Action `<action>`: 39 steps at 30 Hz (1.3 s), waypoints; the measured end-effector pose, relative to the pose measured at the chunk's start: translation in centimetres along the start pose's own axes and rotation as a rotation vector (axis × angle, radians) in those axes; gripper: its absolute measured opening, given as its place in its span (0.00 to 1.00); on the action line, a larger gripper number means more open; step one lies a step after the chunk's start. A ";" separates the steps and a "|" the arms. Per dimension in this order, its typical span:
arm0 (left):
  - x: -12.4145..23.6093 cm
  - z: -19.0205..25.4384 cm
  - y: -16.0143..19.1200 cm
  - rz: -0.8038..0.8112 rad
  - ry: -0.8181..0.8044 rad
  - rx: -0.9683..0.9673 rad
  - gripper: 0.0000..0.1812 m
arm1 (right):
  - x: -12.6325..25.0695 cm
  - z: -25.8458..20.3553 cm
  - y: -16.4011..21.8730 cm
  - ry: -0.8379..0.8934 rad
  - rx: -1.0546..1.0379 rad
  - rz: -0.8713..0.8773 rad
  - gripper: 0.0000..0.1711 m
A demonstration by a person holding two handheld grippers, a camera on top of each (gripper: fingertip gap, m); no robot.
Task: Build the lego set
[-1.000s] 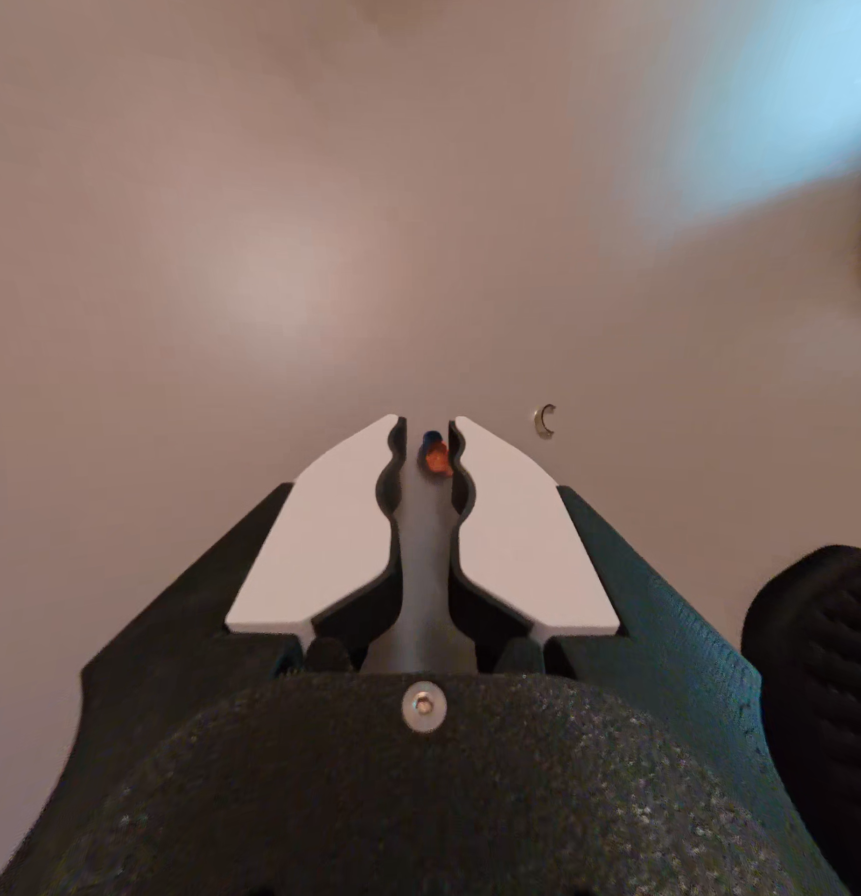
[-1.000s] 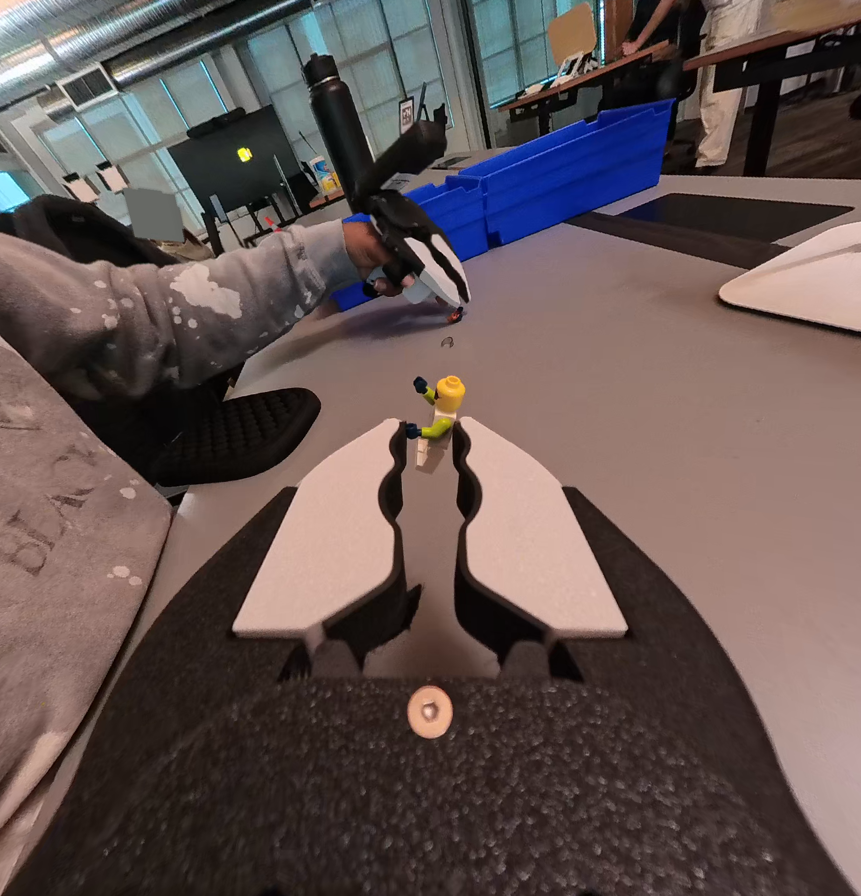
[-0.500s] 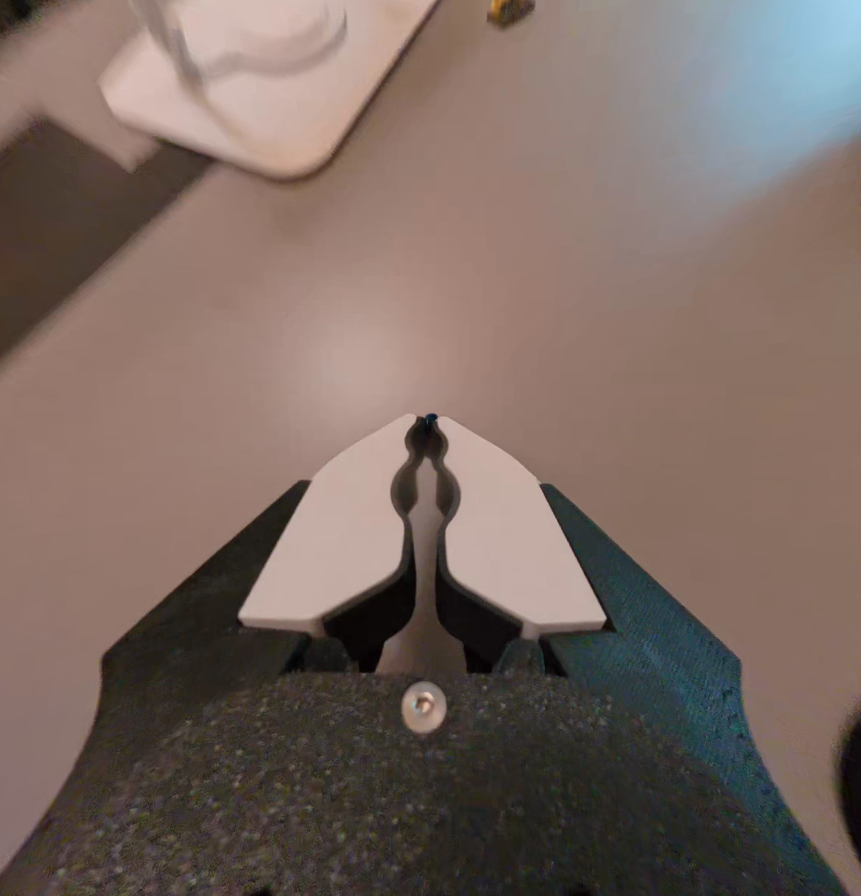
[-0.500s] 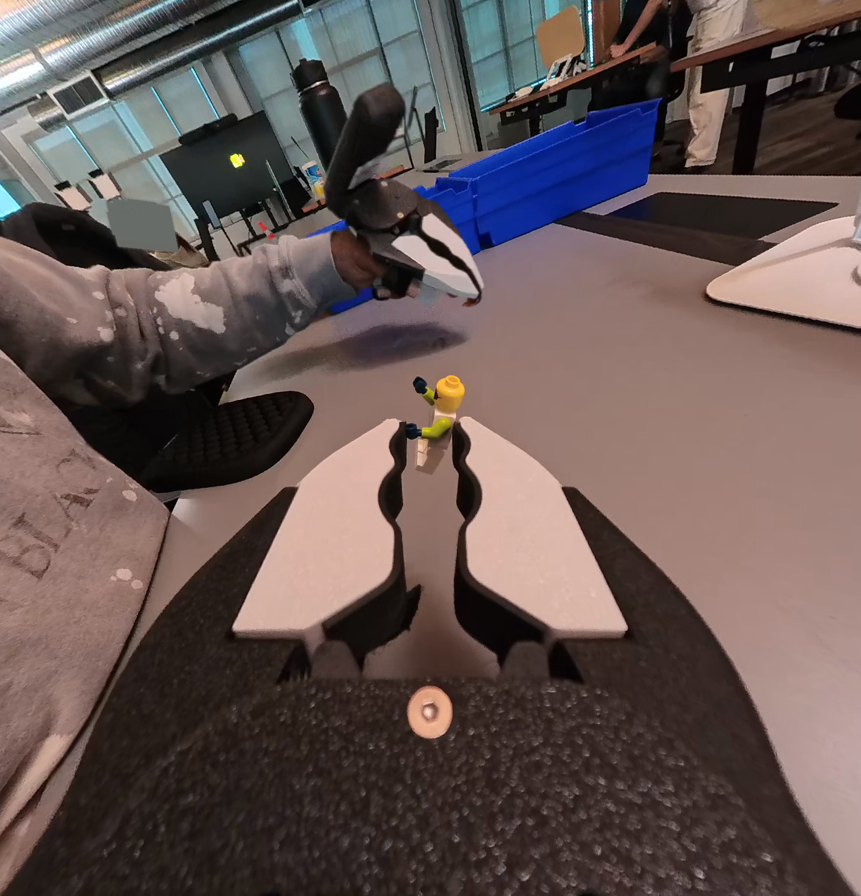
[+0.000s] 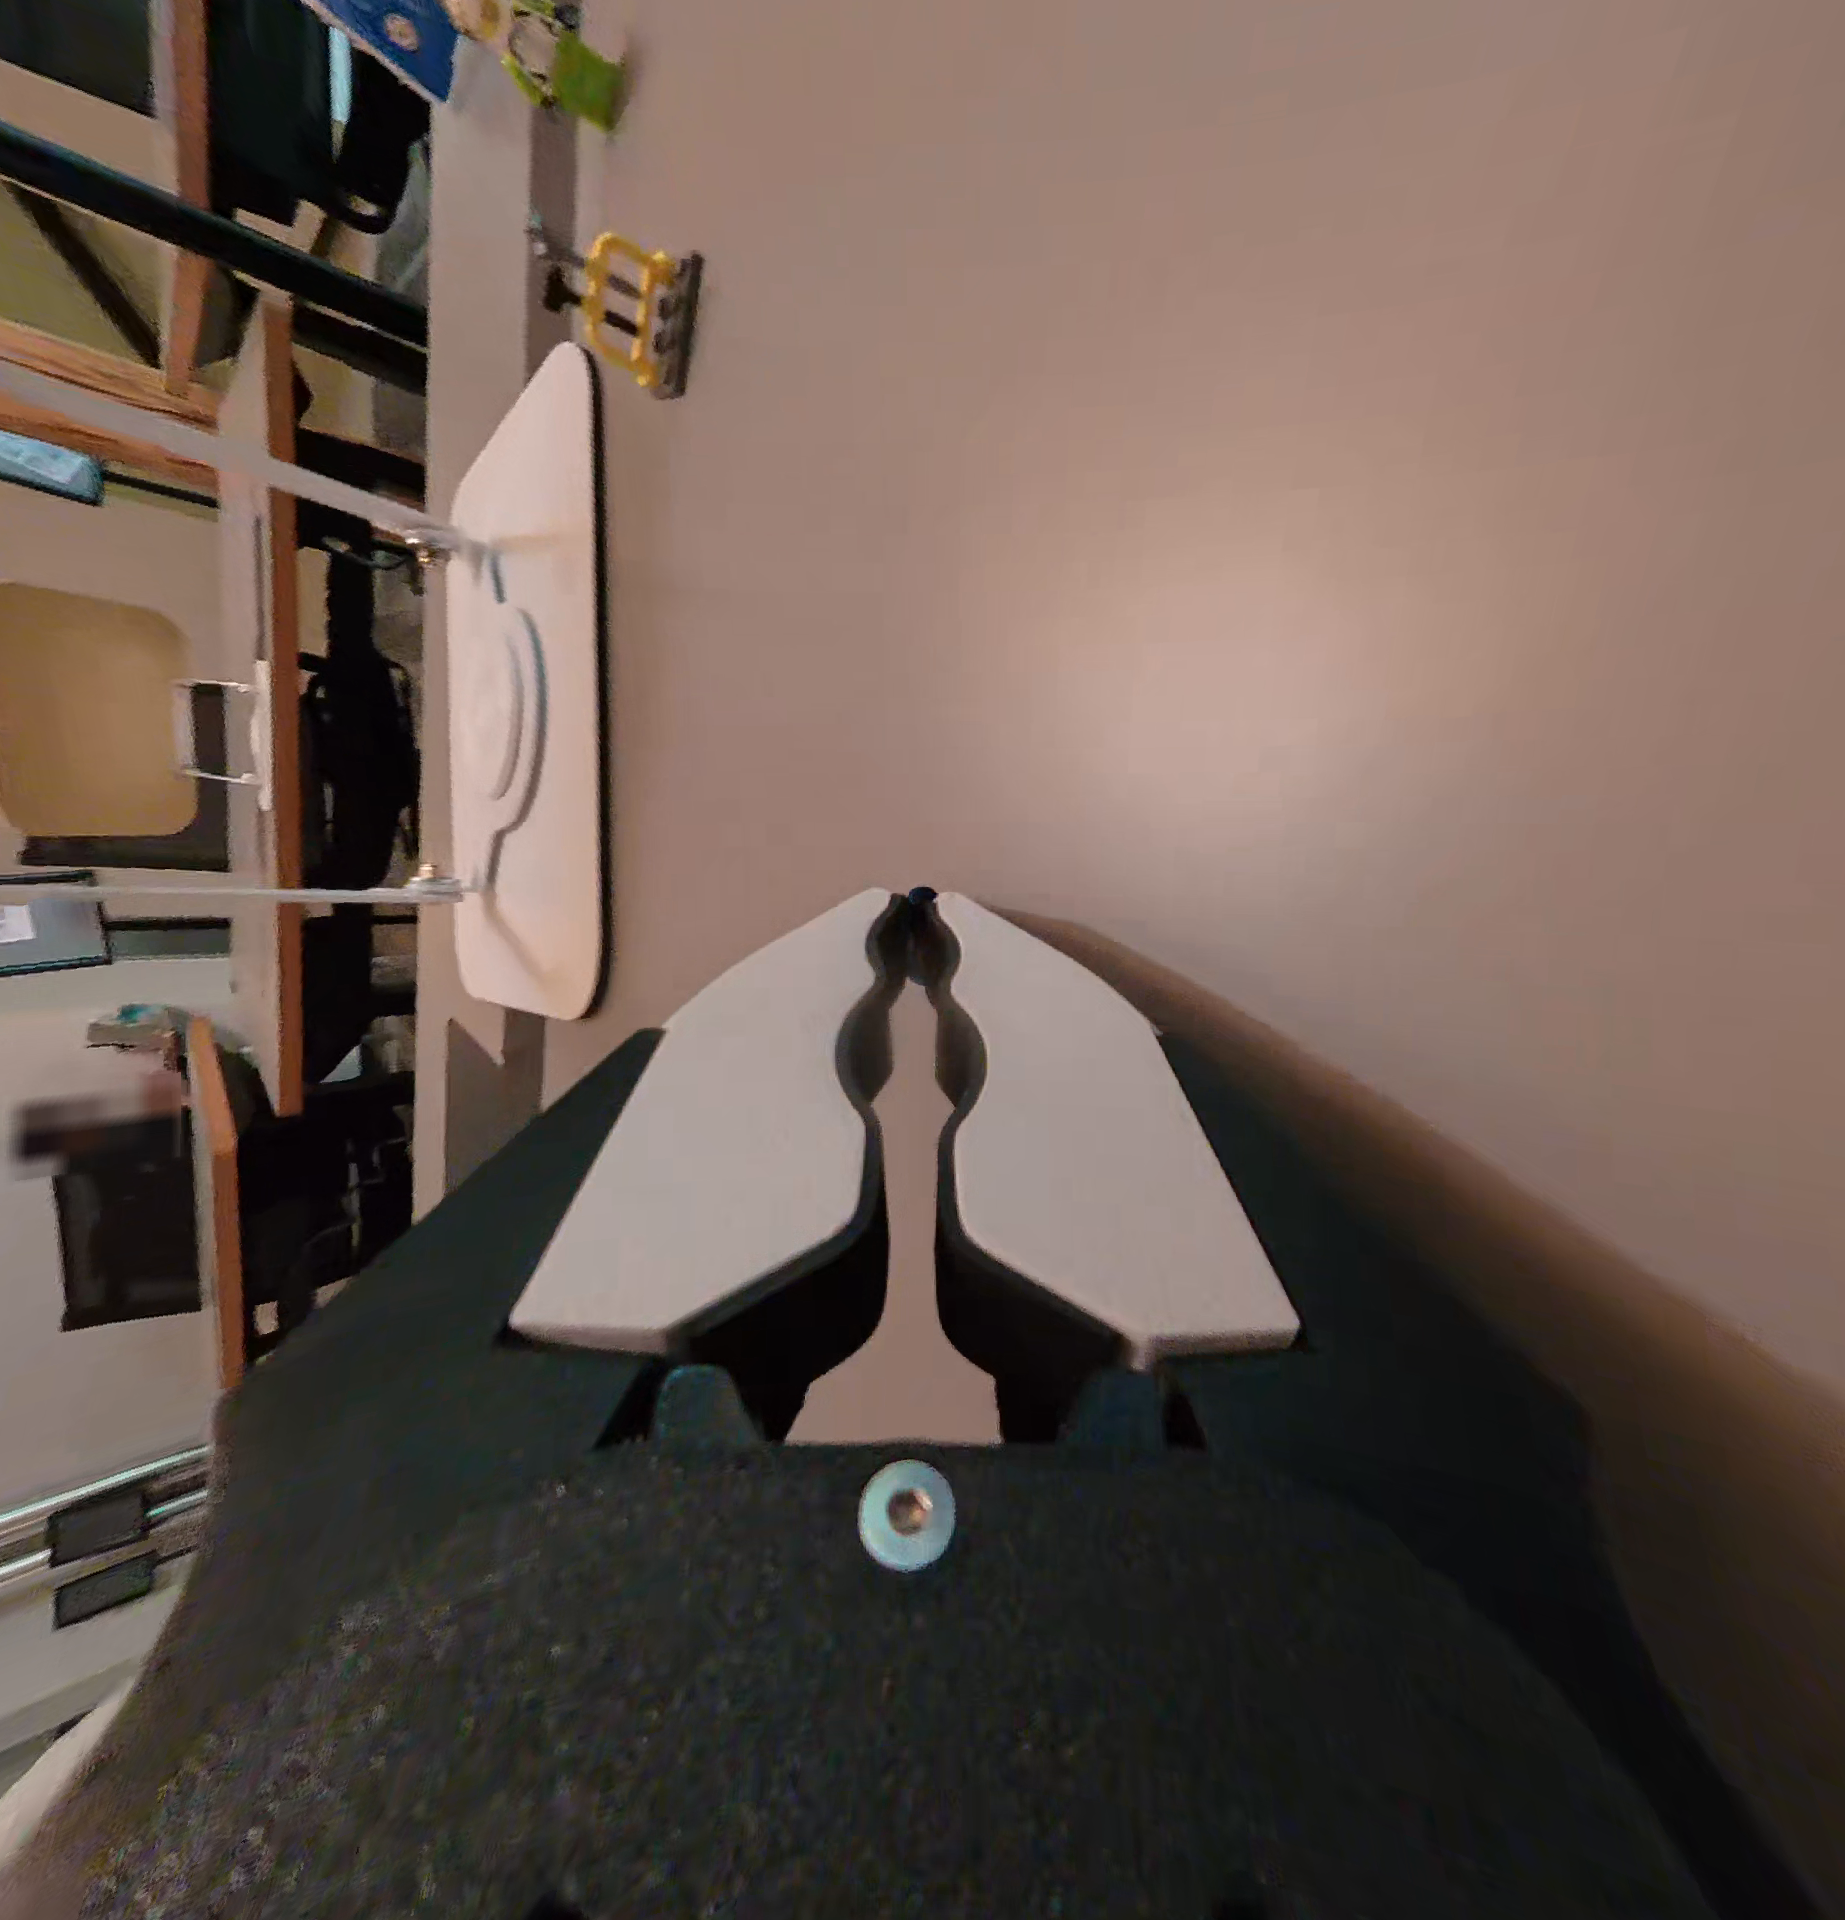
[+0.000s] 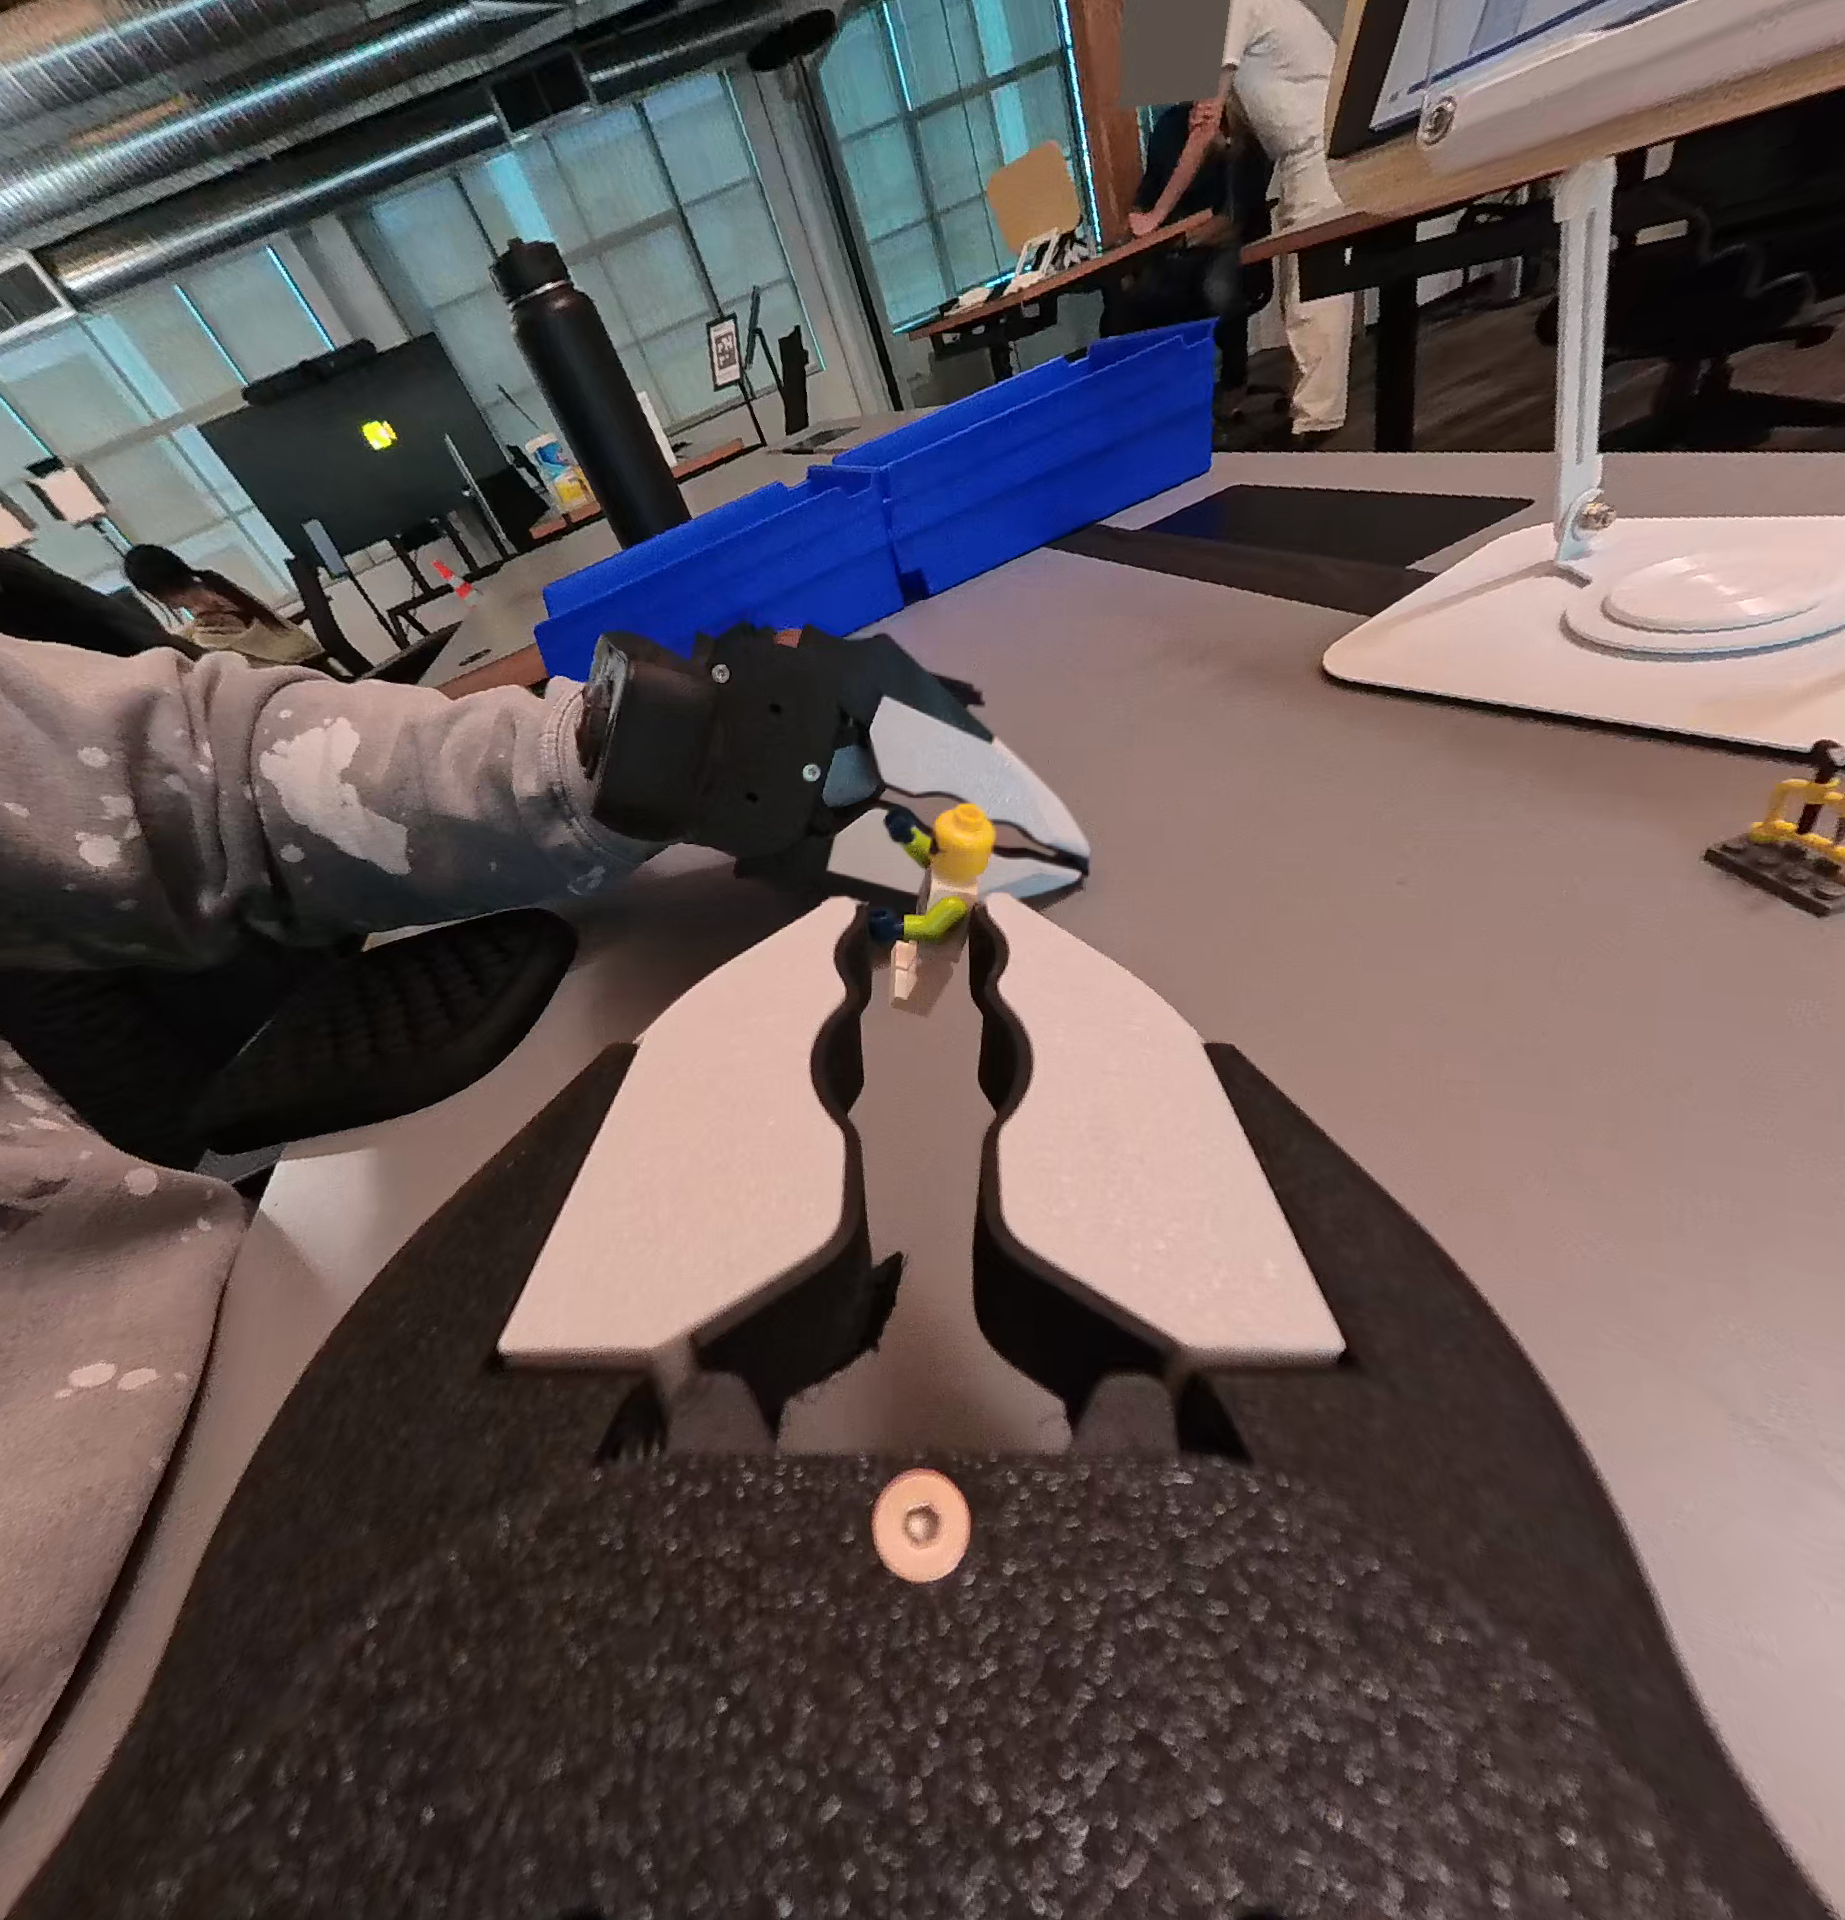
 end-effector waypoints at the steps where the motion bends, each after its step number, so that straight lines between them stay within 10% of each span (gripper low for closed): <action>1: 0.1 0.3 -0.1 -0.003 0.023 0.011 0.01 | 0.0 0.1 0.0 0.001 -0.002 -0.002 0.10; 24: 1.7 -1.6 1.6 0.143 0.364 0.801 0.10 | -0.2 0.3 0.6 -0.008 -0.020 -0.034 0.10; 39: 0.2 -0.4 0.6 0.142 0.520 0.656 0.06 | -0.1 0.6 0.7 -0.013 -0.046 -0.030 0.10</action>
Point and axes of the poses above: each gripper's, where its closed fingertips meet, x back along the fingers, y out of its underside, z = x × y across the jaws, the point moved 4 cm from there along x, back along the fingers, and after that the axes turned 5 degrees about z, right-handed, at the moved point
